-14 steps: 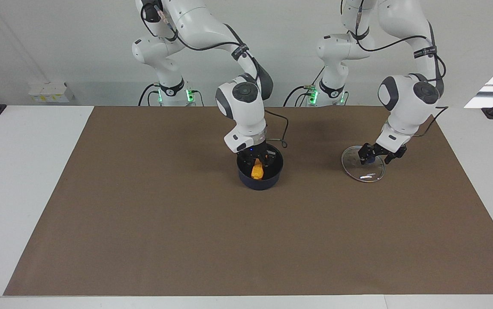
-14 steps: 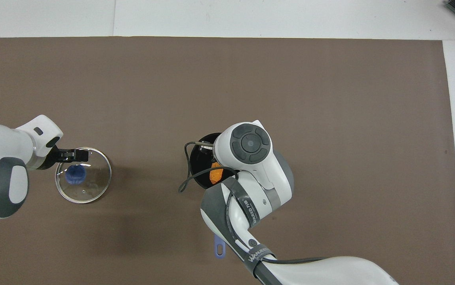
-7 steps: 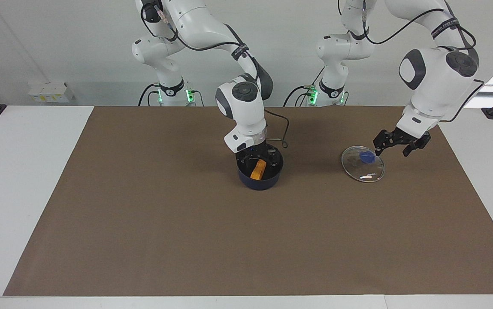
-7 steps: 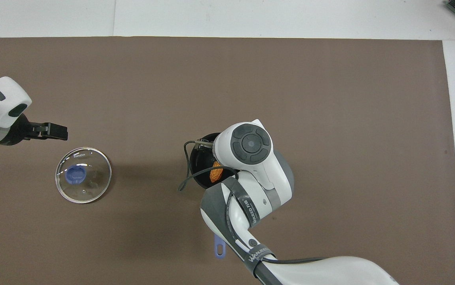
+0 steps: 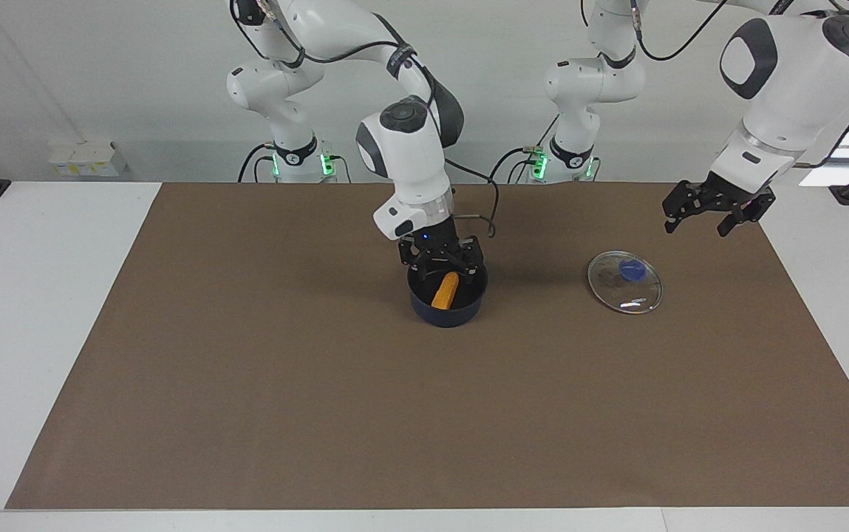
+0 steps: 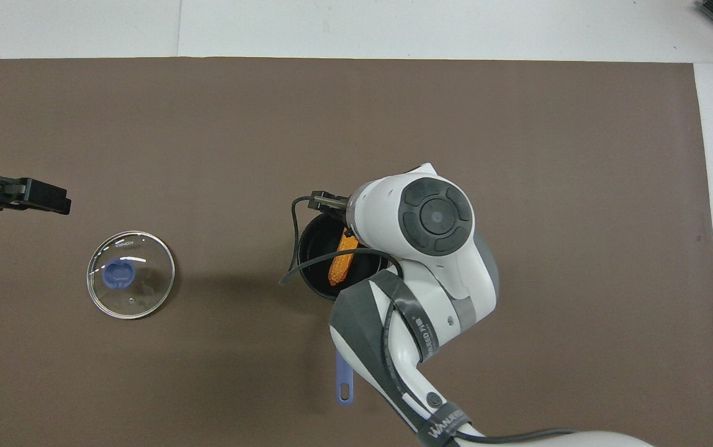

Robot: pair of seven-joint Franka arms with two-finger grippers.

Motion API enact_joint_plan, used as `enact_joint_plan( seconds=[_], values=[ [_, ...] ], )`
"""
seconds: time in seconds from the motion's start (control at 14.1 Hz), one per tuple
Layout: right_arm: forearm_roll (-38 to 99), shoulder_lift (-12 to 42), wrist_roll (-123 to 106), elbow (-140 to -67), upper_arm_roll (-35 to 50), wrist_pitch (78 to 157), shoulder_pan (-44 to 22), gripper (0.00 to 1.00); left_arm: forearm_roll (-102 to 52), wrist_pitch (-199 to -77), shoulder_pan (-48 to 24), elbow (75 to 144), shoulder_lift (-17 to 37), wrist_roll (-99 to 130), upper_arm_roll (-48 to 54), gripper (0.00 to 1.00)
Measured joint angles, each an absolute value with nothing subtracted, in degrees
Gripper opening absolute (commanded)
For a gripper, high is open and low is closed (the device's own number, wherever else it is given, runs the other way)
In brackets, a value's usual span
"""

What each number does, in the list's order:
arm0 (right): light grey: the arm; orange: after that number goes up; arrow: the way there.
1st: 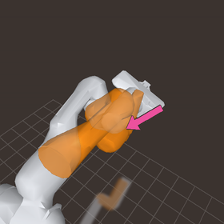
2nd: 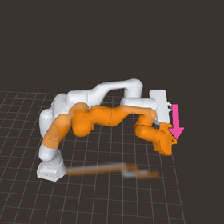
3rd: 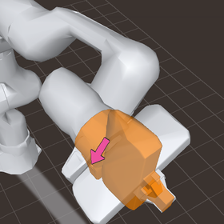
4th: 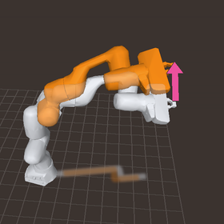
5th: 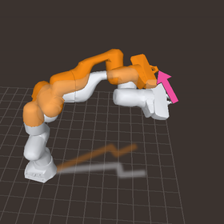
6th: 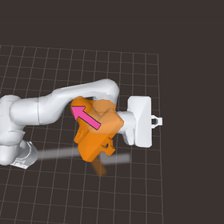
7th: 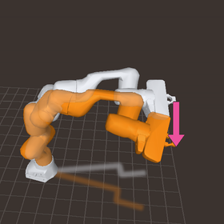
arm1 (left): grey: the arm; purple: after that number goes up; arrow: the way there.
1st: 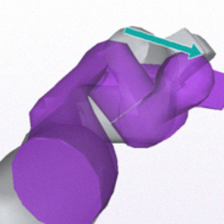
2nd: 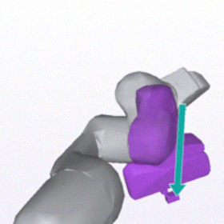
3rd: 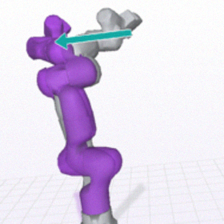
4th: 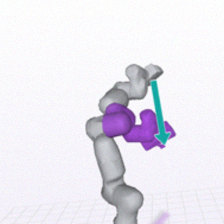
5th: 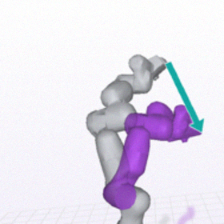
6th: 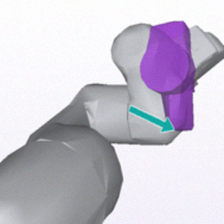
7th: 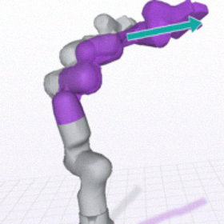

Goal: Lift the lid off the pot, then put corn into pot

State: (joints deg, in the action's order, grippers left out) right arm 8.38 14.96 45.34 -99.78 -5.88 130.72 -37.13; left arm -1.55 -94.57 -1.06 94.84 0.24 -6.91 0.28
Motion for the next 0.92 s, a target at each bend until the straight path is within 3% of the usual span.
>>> enact_joint_plan(
  seconds=[0.28,0.92],
  values=[
    [7.49,8.87,43.85,-100.01,-6.04,124.46,-31.15,1.00,-1.45,-89.57,-1.05,89.73,0.68,-7.84,0.19,1.00],
    [7.36,-4.73,25.30,-101.32,-6.33,105.90,-12.99,1.00,-1.45,-88.94,-0.94,89.56,0.98,-7.85,-0.03,1.00]
  ],
)
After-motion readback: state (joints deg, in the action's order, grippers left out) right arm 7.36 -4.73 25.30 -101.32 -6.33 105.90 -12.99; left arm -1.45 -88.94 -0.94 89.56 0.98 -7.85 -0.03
